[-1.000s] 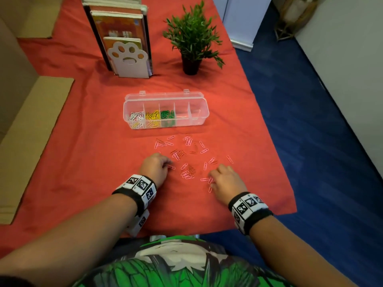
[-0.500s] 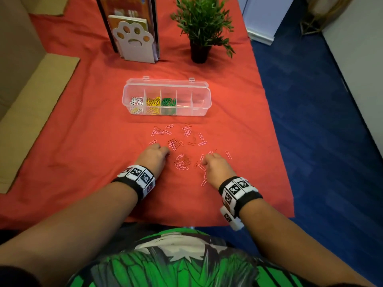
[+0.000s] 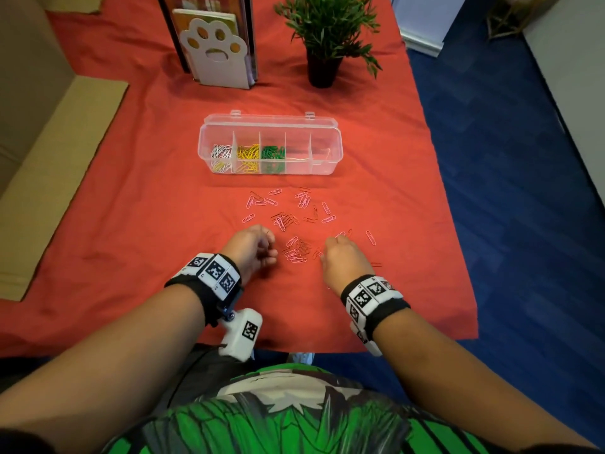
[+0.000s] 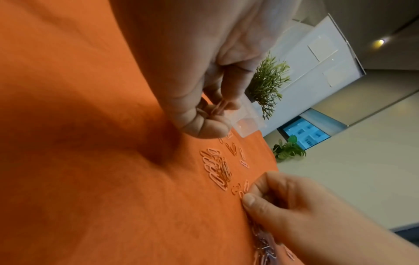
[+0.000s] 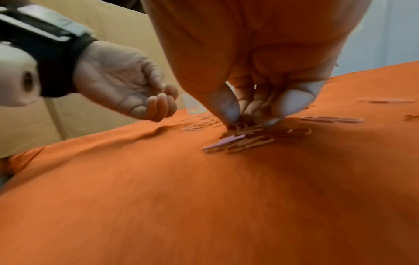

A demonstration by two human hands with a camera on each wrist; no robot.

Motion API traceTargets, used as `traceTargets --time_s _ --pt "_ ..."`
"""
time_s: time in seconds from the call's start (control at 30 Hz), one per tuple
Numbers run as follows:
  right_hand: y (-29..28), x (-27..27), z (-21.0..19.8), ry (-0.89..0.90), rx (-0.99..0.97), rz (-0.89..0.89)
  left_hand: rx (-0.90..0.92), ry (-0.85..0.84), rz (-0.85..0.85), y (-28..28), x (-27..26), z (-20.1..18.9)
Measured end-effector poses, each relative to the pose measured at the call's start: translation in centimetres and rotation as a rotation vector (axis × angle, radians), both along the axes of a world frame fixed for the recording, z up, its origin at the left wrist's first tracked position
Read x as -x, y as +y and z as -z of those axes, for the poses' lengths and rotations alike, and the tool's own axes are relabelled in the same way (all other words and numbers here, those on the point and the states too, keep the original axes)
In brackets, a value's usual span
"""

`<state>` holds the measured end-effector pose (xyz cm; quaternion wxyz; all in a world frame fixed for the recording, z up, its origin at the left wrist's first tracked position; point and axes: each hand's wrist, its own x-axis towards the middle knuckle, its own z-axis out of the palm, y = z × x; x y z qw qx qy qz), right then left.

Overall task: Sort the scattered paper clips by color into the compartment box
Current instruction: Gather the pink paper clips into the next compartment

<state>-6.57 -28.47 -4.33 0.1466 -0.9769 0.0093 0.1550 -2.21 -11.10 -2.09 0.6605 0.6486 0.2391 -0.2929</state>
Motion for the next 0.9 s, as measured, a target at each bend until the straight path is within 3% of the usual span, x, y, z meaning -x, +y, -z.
traceTargets --time_s 0.07,0.13,0.27,0.33,0.43,0.57,0.7,0.8,0.9 --pt "-0.5 -0.8 -0.3 0.035 -0.08 0.068 0.034 0.026 0.006 -0.2 -0.1 0.1" --pt "-1.4 -1.4 -0.7 0.074 -0.184 0.173 -0.044 -0.018 0.089 -0.4 -0.1 0.8" --pt "-3.6 -1.4 -1.3 0.047 -0.327 0.323 -0.465 -0.362 0.492 -0.9 0.3 2.2" --pt "-3.9 -1.3 -1.3 0.024 -0.262 0.286 -0.721 -0.52 0.676 -0.9 0.7 2.8" --pt "-2.8 -0.9 -0.7 -0.009 -0.159 0.107 -0.839 -0.649 0.746 -1.0 1.0 2.9" --pt "-0.2 -0.2 0.3 -0.07 0.006 -0.076 -0.856 -0.667 0.815 -1.1 1.3 3.0" --pt "0.3 -0.5 0.9 -0.086 0.064 -0.107 -0.791 -0.655 0.75 -0.8 1.1 3.1" --pt "-0.7 -1.5 0.6 -0.042 -0.136 0.039 -0.656 -0.566 0.617 -0.3 0.5 3.0" --pt "-2.1 -2.4 -0.2 -0.011 -0.413 0.241 -0.393 -0.389 0.435 0.4 -0.1 3.0"
